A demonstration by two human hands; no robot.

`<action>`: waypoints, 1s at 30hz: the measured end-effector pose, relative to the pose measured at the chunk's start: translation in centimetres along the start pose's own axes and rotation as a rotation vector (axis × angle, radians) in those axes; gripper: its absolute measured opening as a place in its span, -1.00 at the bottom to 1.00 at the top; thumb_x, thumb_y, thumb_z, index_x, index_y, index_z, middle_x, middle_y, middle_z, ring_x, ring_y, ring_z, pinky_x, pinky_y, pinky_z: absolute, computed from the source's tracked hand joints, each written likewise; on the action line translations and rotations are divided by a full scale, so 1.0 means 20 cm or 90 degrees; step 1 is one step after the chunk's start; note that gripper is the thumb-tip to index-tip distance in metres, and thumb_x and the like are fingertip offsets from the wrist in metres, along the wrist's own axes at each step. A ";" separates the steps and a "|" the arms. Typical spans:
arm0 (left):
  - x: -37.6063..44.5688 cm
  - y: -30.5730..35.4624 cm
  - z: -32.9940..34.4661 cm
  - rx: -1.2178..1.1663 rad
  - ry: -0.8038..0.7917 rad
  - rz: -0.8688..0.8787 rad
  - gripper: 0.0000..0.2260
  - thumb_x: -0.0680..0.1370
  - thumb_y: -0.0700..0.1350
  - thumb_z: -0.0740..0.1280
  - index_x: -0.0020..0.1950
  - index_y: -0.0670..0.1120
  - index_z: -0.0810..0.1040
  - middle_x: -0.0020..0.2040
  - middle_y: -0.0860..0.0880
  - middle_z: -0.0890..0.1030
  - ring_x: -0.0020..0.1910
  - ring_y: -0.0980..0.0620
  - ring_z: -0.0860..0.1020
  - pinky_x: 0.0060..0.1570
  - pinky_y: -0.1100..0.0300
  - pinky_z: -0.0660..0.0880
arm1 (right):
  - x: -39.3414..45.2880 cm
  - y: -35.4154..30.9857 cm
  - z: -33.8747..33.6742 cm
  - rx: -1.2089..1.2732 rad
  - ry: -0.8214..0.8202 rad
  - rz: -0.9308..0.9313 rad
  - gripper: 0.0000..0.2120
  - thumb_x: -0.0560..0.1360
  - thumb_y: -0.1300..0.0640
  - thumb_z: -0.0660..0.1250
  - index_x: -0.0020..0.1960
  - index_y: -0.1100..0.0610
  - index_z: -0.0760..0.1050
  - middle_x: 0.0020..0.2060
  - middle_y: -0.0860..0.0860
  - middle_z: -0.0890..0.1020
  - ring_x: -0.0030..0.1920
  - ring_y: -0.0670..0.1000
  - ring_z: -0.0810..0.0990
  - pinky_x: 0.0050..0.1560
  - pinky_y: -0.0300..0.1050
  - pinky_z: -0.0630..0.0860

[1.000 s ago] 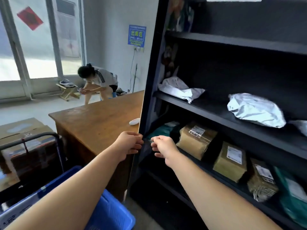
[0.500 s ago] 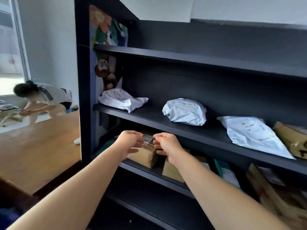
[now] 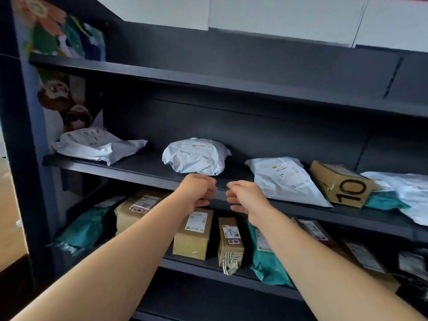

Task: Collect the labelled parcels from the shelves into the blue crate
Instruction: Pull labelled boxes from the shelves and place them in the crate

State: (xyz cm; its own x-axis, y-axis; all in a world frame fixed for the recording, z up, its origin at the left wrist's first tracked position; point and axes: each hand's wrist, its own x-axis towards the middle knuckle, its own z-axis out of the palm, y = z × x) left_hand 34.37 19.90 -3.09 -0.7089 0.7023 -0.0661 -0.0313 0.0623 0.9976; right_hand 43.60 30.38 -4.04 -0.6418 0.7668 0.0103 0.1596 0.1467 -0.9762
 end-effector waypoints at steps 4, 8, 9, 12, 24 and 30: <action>0.11 0.03 0.19 0.010 -0.050 0.012 -0.87 0.55 -0.24 0.26 0.04 -0.09 0.55 -0.03 -0.10 0.59 -0.09 -0.05 0.55 -0.06 0.13 0.50 | 0.08 0.02 -0.18 0.002 0.051 0.005 -0.88 0.56 0.07 0.25 -0.13 0.00 0.53 -0.13 0.00 0.60 -0.11 -0.01 0.57 -0.05 -0.08 0.55; 0.25 0.05 0.36 0.011 -0.097 0.019 -0.87 0.54 -0.26 0.26 -0.12 -0.06 0.54 -0.07 -0.11 0.56 -0.14 -0.05 0.49 -0.26 0.22 0.43 | 0.16 0.02 -0.36 0.003 0.095 0.012 -0.86 0.56 0.14 0.24 0.01 0.12 0.57 -0.15 0.03 0.56 -0.11 0.02 0.54 0.01 -0.03 0.53; 0.29 0.05 0.41 0.013 -0.105 0.022 -0.84 0.54 -0.28 0.25 -0.16 -0.06 0.52 -0.09 -0.11 0.53 -0.15 -0.06 0.47 -0.28 0.23 0.40 | 0.19 0.02 -0.41 -0.001 0.108 0.011 -0.86 0.55 0.17 0.23 -0.01 0.14 0.56 -0.17 0.04 0.54 -0.12 0.02 0.52 -0.02 -0.05 0.52; 0.44 0.07 0.52 0.024 -0.111 0.023 -0.88 0.54 -0.26 0.26 -0.10 -0.09 0.56 -0.11 -0.12 0.55 -0.22 -0.03 0.47 -0.28 0.21 0.41 | 0.29 0.01 -0.53 -0.019 0.156 0.014 -0.86 0.55 0.16 0.25 -0.16 0.03 0.52 -0.13 0.03 0.56 -0.08 0.02 0.53 0.09 0.03 0.55; 1.02 0.08 0.82 0.136 -0.122 0.029 -0.80 0.53 -0.25 0.27 -0.27 -0.05 0.42 -0.21 -0.02 0.46 -0.12 -0.03 0.48 -0.03 0.06 0.51 | 0.79 0.07 -0.90 -0.185 0.310 0.050 -0.59 0.49 0.12 0.31 0.33 0.16 0.45 0.13 0.04 0.53 0.13 0.08 0.51 0.15 -0.06 0.43; 1.21 0.00 0.89 0.111 -0.076 -0.034 -0.78 0.55 -0.24 0.14 0.11 -0.24 0.50 -0.04 -0.17 0.51 -0.21 -0.05 0.43 -0.26 0.14 0.41 | 0.89 0.11 -0.96 -0.228 0.263 0.135 -0.51 0.55 0.20 0.20 0.46 0.19 0.23 0.34 0.11 0.42 0.26 0.12 0.45 0.22 -0.06 0.40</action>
State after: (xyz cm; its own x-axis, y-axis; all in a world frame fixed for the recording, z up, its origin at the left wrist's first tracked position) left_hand 29.67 49.54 -4.98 -0.6211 0.7727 -0.1310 0.0632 0.2160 0.9743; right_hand 46.92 56.43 -1.76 -0.2345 0.9718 -0.0235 0.5422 0.1107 -0.8329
